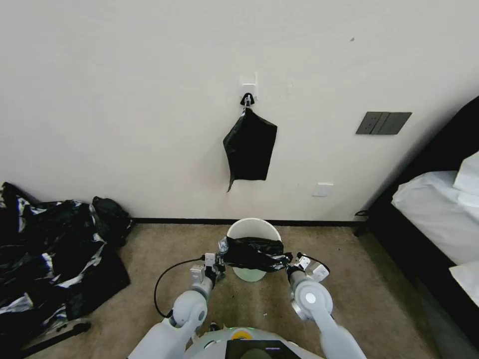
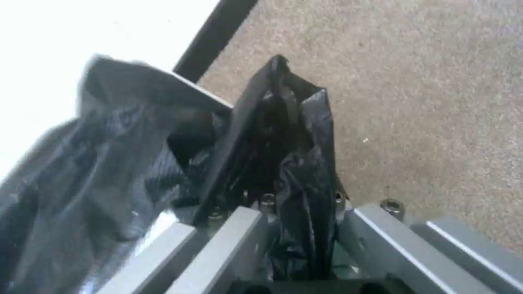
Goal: Place a trash bag onto the trash bin.
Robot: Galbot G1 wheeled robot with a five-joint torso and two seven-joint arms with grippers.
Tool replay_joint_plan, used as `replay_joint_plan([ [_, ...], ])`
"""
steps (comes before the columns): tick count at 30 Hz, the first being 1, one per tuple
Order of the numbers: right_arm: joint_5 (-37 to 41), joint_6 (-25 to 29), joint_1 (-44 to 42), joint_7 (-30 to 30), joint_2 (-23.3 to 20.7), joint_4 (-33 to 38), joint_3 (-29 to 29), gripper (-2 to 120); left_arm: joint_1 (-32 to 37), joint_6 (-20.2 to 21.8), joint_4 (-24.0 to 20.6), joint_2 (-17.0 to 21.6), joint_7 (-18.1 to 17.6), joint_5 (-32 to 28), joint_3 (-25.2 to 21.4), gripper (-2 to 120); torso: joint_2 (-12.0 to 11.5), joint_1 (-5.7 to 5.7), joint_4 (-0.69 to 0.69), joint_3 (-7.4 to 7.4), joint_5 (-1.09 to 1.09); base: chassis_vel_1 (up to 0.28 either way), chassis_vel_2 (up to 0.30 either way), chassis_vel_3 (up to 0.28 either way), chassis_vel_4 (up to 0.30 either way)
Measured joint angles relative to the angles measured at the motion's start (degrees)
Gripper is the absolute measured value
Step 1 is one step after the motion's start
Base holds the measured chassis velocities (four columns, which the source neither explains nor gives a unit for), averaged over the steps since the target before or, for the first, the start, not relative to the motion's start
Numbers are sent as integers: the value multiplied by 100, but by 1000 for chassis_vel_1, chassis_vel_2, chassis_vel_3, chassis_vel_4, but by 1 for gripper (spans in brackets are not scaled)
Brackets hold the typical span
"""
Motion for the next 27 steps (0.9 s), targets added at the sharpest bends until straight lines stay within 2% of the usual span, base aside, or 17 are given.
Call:
replay_joint_plan([
  [2,0,0,0,0,0,0,0,0,0,0,0,0,0,0,0,0,0,0,0,0,0,0,0,0,0],
  [5,-32,-59,65,-163,20,-282,-48,0,-161,-76,428,-174,148,103,7,0,0,0,0,0,0,0,0,0,0],
  [15,-424,-77,347,-673,259,-739,-135,0,-584,-298,1113,-592,406,275,52,0,0,0,-1,0,0,0,0,0,0],
  [16,-503,-125,346,-685,267,-757,-167,3,-602,-314,1169,-626,407,277,41,0,0,0,-1,0,-1,0,0,0,0],
  [17,-503,-125,346,-685,267,-757,-167,3,-602,-314,1169,-626,407,277,41,0,0,0,-1,0,-1,0,0,0,0],
  [20,-719,-399,131,-691,161,-514,-226,16,-413,-305,939,-576,405,318,-18,3,0,0,0,0,0,0,0,0,0],
  [21,-719,-399,131,-691,161,-514,-226,16,-413,-305,939,-576,405,318,-18,3,0,0,0,0,0,0,0,0,0],
  [25,-1110,-459,-197,-497,-42,77,-313,37,81,-307,294,-370,375,500,-115,23,0,0,0,0,0,0,0,0,0],
  [26,-1110,-459,-197,-497,-42,77,-313,37,81,-307,294,-370,375,500,-115,23,0,0,0,0,0,0,0,0,0],
  [27,-1196,-459,-242,-434,-73,184,-321,41,185,-308,145,-321,368,559,-139,28,0,0,0,0,-1,0,0,0,0],
])
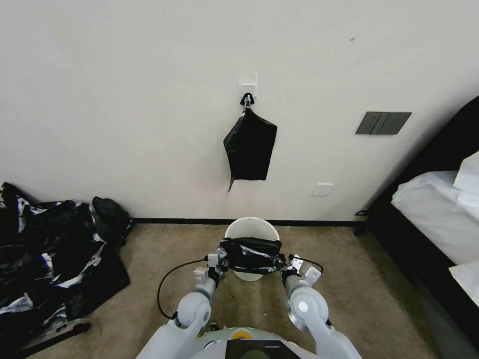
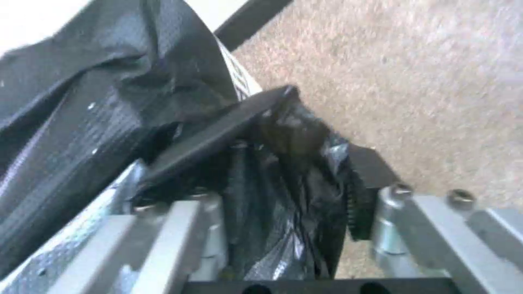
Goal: Place a trash bag onto the trash bin.
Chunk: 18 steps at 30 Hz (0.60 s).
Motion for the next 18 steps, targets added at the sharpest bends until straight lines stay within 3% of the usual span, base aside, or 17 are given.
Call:
replay_joint_plan([
  [5,-131,1,-133,192,-72,265,-33,57,155,-4,-263,76,-8,117,-39,43,0,0,-1,0,0,0,0,0,0],
  [7,-166,1,-268,239,-129,461,-41,67,266,-7,-394,134,-11,164,-89,55,0,0,-1,0,0,0,0,0,0],
  [12,-185,1,-326,247,-138,526,-35,72,322,-14,-434,160,-12,181,-114,59,0,0,-1,0,0,0,0,0,0],
  [13,-267,17,-550,275,-173,729,-3,88,605,-99,-606,269,-13,257,-212,76,0,0,-1,0,0,0,0,0,0],
  [14,-291,26,-620,282,-186,794,6,93,702,-127,-672,306,-11,273,-253,81,0,0,-1,0,0,0,0,0,0],
  [18,-291,26,-620,282,-186,794,6,93,702,-127,-672,306,-11,273,-253,81,0,0,-1,0,0,0,0,0,0],
])
